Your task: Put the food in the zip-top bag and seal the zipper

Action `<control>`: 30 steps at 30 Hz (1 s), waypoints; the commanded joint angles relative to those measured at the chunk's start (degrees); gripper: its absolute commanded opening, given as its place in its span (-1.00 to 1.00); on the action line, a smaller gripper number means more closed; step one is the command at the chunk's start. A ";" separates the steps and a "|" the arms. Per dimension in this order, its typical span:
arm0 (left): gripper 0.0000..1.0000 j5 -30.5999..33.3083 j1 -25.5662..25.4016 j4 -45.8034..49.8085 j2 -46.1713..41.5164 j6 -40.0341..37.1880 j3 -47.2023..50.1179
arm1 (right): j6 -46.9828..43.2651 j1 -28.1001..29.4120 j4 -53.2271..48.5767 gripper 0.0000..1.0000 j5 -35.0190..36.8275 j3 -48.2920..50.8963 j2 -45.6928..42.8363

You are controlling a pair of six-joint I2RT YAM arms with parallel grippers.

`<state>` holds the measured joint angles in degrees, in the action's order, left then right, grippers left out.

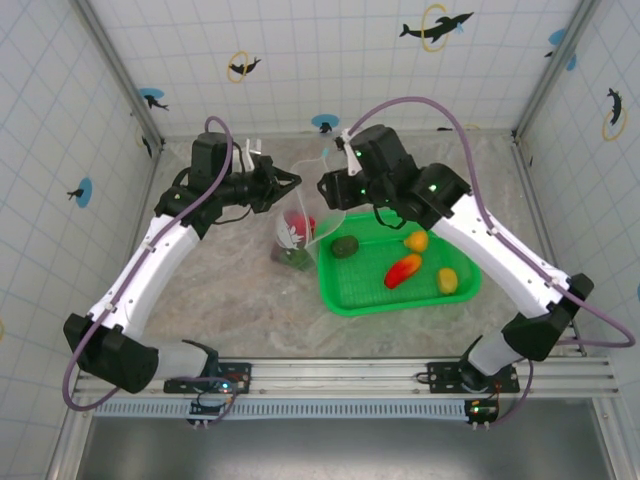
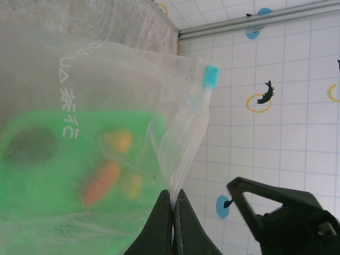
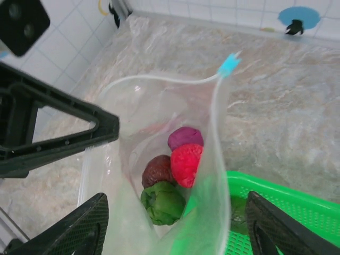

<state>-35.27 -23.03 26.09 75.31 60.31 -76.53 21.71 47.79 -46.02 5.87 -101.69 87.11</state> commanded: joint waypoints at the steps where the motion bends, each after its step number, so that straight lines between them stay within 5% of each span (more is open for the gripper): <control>1: -1.00 0.54 0.36 -0.49 -1.30 -0.08 -0.19 | 4.95 -4.52 0.44 0.34 1.14 4.85 -6.09; 9: -1.00 1.85 0.41 0.81 -2.26 -1.04 0.58 | 23.65 -16.62 -1.21 0.26 1.64 28.38 -18.37; 19: -1.00 1.53 0.39 0.73 -2.66 -1.05 2.00 | 45.84 -16.28 2.17 0.30 0.82 49.11 -16.98; 30: -1.00 1.34 0.43 0.81 -2.44 -0.99 2.00 | 50.54 -16.37 13.67 0.49 1.02 54.46 -9.26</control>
<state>-33.82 -23.03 26.65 73.87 60.07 -74.65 69.89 31.44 -36.21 4.95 -47.92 76.40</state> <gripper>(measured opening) 0.042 0.736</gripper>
